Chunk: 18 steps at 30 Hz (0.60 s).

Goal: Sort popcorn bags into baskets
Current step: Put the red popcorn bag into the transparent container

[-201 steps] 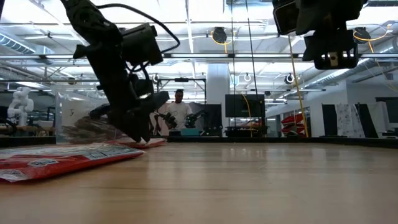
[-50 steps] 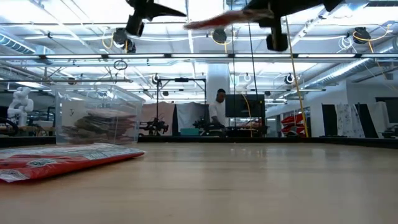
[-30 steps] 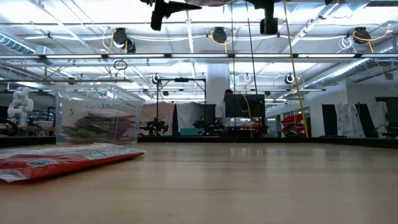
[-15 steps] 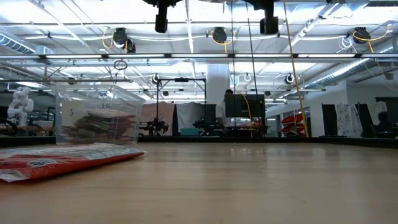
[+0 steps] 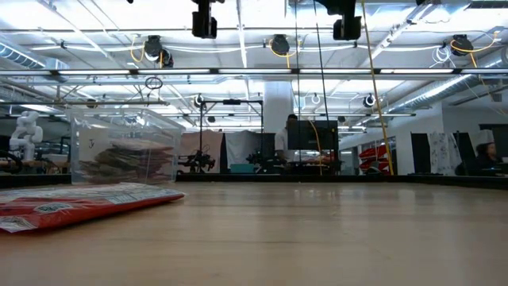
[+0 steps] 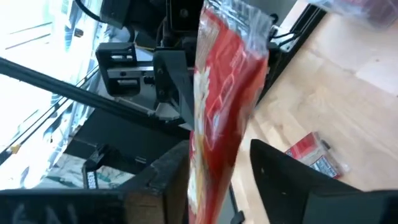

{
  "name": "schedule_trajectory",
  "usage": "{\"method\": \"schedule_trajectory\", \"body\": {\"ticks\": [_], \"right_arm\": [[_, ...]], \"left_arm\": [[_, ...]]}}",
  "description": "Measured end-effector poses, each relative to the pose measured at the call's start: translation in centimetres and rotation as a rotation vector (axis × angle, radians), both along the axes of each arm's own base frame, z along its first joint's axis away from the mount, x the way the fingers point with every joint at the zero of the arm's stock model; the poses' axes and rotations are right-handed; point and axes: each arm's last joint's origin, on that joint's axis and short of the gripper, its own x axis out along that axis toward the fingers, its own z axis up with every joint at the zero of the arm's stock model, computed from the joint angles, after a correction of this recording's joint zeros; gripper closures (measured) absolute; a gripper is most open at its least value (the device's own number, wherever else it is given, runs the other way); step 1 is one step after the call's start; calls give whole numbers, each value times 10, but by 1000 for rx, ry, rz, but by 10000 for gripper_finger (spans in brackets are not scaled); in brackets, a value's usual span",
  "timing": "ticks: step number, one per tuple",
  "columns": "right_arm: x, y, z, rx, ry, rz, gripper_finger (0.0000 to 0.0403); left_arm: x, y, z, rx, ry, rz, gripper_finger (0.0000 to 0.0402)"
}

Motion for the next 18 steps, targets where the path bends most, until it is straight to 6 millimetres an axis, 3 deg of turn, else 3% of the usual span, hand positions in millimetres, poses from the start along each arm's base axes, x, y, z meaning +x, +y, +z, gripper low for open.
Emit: {"method": "schedule_trajectory", "body": {"ticks": [8, 10, 13, 18], "right_arm": [[0, 0, 0, -37, -8, -3, 384], [0, 0, 0, -49, -10, -5, 391], [0, -1, 0, -47, -5, -4, 383], [-3, -2, 0, -49, 5, -8, 394]], "left_arm": [[0, 4, 1, -17, -1, 61, 372], [0, 6, 1, -22, 0, 76, 361], [-2, 10, 4, -13, -16, 110, 317], [-12, 22, 15, -33, -37, 143, 204]]}}
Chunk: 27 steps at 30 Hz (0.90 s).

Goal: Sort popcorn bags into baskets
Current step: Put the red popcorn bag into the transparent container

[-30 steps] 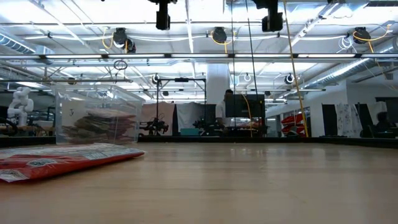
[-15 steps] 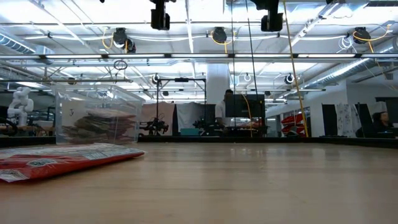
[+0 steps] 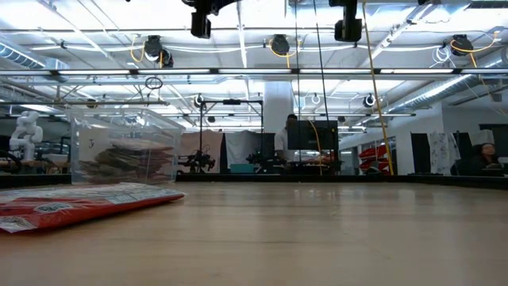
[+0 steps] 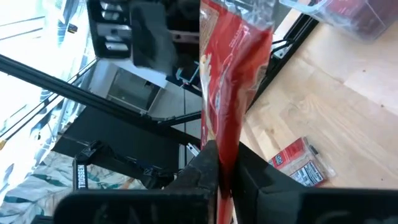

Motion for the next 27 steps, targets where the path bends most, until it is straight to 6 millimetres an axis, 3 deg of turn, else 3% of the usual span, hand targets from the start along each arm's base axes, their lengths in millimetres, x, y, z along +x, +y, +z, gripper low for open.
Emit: {"method": "schedule_trajectory", "body": {"ticks": [4, 7, 15, 27], "right_arm": [[-1, -2, 0, 1, 4, -7, 396], [-1, -5, 1, 18, 3, -17, 391], [-1, -5, 1, 24, -1, -20, 392], [-1, -5, 2, 23, -6, -22, 392]], "left_arm": [[-6, 5, 5, 54, -1, 10, 142], [-7, 3, 3, 116, 16, -17, 135], [-2, -7, -6, 183, 53, -80, 188], [-2, -6, -6, 226, 55, -82, 302]]}}
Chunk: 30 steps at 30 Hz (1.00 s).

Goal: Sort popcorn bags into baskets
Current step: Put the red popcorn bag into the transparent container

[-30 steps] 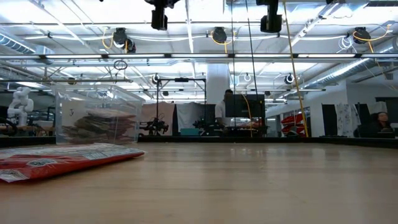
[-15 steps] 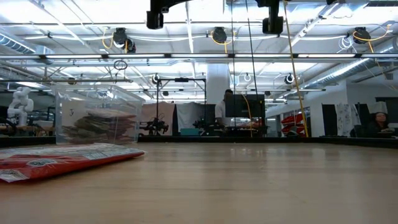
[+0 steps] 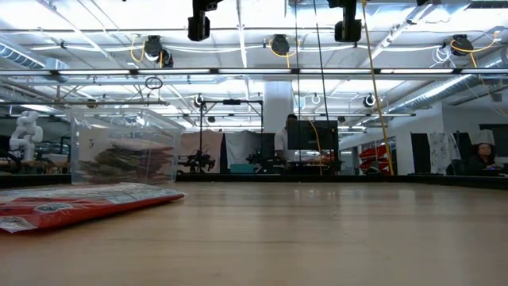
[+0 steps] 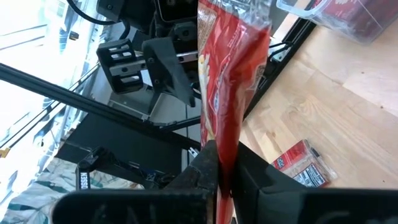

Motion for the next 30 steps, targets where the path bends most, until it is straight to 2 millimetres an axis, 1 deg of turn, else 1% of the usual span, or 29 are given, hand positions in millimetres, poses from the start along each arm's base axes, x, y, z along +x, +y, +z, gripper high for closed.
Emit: {"method": "schedule_trajectory", "body": {"ticks": [3, 8, 17, 21, 25, 30], "right_arm": [[0, 0, 0, 0, 0, 0, 392], [0, 0, 0, -3, 1, -7, 391], [0, 0, 0, -6, 1, -9, 391], [0, -1, 0, -9, 0, -12, 391], [0, -4, 0, -9, 0, -25, 391], [0, -8, 0, -9, -1, -36, 391]], "left_arm": [[0, 0, 0, -3, 3, 1, 312], [0, 1, -1, 0, 7, 25, 307], [0, 1, 1, 1, -10, 42, 224], [0, 1, 1, 3, -11, 42, 208], [2, 1, -1, 13, -10, 41, 216], [7, 1, -6, 15, 3, 41, 252]]}}
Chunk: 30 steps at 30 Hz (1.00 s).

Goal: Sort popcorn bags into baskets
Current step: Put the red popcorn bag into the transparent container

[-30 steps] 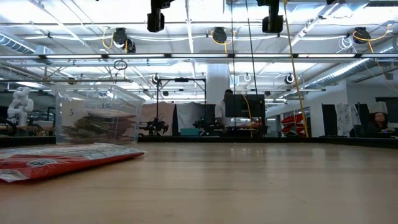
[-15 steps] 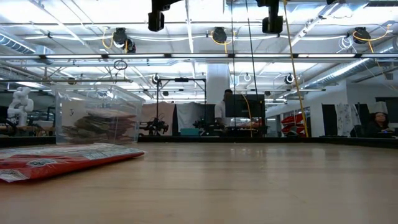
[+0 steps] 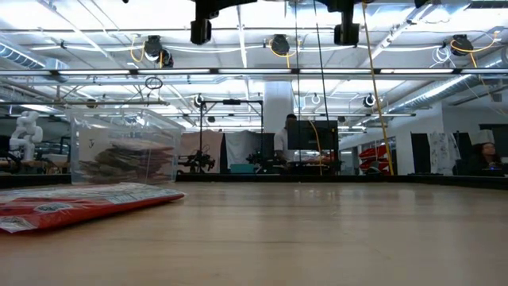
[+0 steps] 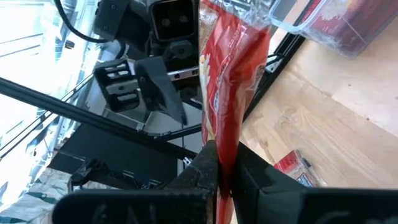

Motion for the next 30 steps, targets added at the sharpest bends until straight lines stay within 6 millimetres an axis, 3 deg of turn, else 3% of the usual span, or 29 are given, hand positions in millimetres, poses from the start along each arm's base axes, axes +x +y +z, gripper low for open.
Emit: {"method": "schedule_trajectory", "body": {"ticks": [11, 16, 21, 26, 30], "right_arm": [[0, 0, 0, -4, -2, 2, 391], [0, -1, 1, -9, -10, -41, 378], [0, -6, 2, -15, -15, -93, 326], [-1, -13, 1, -31, -6, -145, 274], [-1, -17, 1, -32, -6, -156, 255]], "left_arm": [[7, 5, -4, 3, -15, -18, 379], [4, 15, -1, -10, -27, -44, 374], [-7, 30, 9, -36, -53, -56, 379], [-26, 51, 16, -64, -17, -50, 382], [-46, 72, 20, -91, 33, -19, 378]]}}
